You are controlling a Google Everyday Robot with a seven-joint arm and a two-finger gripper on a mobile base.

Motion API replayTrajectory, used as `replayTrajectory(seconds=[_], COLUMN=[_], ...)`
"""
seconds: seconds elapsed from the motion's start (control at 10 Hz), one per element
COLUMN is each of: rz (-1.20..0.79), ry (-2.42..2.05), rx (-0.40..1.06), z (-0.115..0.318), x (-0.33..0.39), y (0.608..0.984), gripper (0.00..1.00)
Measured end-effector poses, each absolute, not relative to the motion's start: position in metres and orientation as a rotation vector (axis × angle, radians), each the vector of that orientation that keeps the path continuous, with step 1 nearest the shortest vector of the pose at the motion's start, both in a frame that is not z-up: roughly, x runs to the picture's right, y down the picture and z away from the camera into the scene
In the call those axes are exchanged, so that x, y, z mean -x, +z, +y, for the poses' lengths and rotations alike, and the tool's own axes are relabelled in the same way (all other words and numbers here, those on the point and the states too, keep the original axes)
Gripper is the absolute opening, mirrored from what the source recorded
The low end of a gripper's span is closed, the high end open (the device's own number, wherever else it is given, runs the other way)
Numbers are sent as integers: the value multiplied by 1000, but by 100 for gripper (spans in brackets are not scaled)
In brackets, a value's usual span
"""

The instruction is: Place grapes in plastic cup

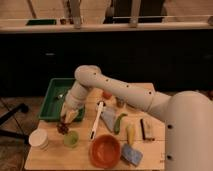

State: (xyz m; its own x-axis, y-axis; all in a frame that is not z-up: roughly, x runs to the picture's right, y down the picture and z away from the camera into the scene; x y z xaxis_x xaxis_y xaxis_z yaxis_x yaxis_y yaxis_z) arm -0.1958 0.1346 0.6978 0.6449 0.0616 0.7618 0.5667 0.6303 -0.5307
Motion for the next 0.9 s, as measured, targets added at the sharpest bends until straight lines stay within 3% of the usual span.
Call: replayTrajectory(seconds=[0.9], rz=[-924], ry=[-450], rx=[970], z=[135], x=[205], y=[675], gripper=[1])
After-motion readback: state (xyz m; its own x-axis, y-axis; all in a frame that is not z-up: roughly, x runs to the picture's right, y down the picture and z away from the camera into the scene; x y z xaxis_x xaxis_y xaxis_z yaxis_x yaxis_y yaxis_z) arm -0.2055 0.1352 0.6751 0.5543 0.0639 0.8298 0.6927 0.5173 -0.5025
